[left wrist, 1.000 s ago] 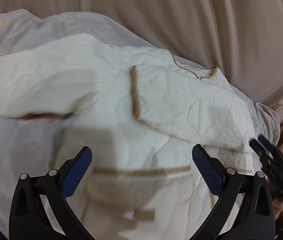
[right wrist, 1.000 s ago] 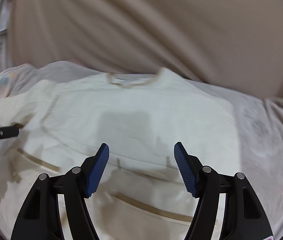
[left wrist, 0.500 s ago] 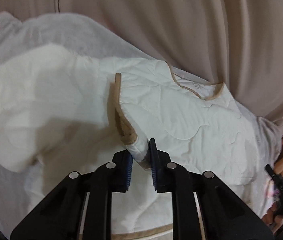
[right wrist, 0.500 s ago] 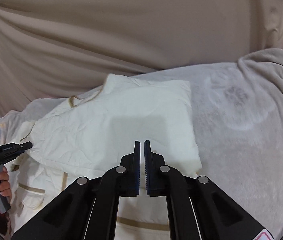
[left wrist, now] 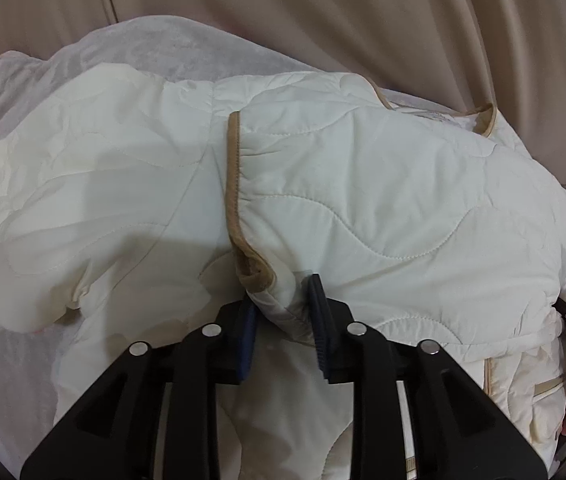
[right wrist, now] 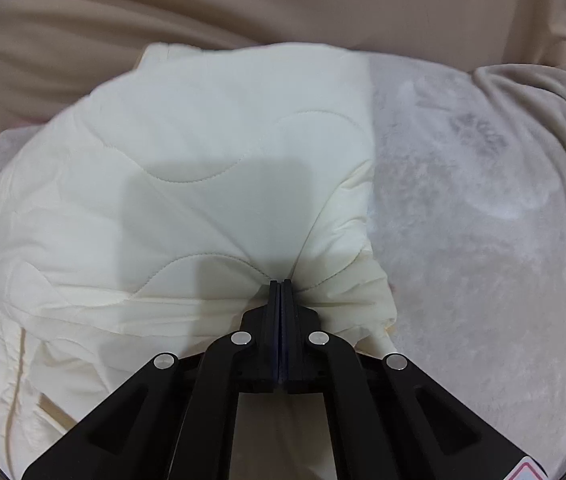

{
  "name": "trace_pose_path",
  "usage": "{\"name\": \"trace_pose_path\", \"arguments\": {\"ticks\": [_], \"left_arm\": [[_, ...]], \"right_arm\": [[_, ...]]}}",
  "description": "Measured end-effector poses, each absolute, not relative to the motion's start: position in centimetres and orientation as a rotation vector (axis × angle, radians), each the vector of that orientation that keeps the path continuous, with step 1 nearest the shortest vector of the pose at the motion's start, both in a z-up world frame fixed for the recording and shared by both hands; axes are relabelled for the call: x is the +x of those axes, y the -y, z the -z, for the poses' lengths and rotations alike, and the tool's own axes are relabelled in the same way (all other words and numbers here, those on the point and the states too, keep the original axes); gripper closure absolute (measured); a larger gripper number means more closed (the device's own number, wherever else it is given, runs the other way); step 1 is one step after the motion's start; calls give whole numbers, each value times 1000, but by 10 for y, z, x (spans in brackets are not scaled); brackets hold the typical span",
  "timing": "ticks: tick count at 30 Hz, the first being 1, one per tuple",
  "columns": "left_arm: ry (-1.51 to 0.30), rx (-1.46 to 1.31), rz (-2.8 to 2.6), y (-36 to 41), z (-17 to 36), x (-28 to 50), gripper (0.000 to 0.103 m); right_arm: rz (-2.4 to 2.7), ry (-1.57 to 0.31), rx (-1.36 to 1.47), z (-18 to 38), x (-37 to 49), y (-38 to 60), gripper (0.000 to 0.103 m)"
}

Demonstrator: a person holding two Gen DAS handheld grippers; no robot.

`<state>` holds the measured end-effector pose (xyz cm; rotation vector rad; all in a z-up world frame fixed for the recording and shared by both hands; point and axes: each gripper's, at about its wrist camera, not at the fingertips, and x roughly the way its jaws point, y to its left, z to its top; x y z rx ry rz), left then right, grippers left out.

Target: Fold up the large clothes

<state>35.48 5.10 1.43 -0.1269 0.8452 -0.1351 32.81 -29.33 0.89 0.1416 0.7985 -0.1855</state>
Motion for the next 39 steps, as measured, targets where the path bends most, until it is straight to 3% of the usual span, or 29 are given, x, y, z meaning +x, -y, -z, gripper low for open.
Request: {"name": "trace_pose_path", "arguments": {"ticks": [3, 5, 8, 10, 19, 21, 24, 26, 27, 28, 29, 31, 35, 39], "left_arm": [[-811, -191, 115, -79, -28, 337, 63], [-778, -246, 82, -107, -39, 326, 38], [-700, -325, -43, -165, -55, 307, 18], [-670, -367, -164, -215, -62, 297, 14], [-692, -616, -609, -427, -33, 282, 14], [-693, -652, -642, -450, -27, 281, 16], [-705, -670, -604, -457, -23, 291, 31], [-726, -619, -525, -449, -27, 307, 66], [-734, -579, -520, -439, -33, 315, 74], [-721, -550, -518, -430, -41, 318, 89], [-696, -518, -486, -416, -54, 320, 94], [-648, -447, -388, -380, -86, 320, 103], [-489, -242, -148, -254, -167, 310, 103], [-409, -142, 123, -126, -211, 290, 103]], "right_arm": [[175, -766, 126, -24, 304, 277, 97], [140, -743, 87, -30, 280, 261, 93], [76, -738, 52, -28, 248, 241, 78], [48, -746, 25, -20, 235, 232, 75], [57, -740, -64, 4, 223, 213, 71], [52, -744, -37, 5, 224, 218, 68], [52, -746, -12, 6, 225, 221, 65], [63, -745, -11, 7, 224, 222, 61], [73, -745, -14, 7, 224, 221, 58], [81, -744, -16, 7, 224, 221, 57], [86, -743, -14, 7, 225, 222, 56], [86, -742, -9, 7, 225, 223, 55], [87, -742, -6, 8, 225, 223, 55], [80, -740, 2, 8, 225, 225, 54]]}}
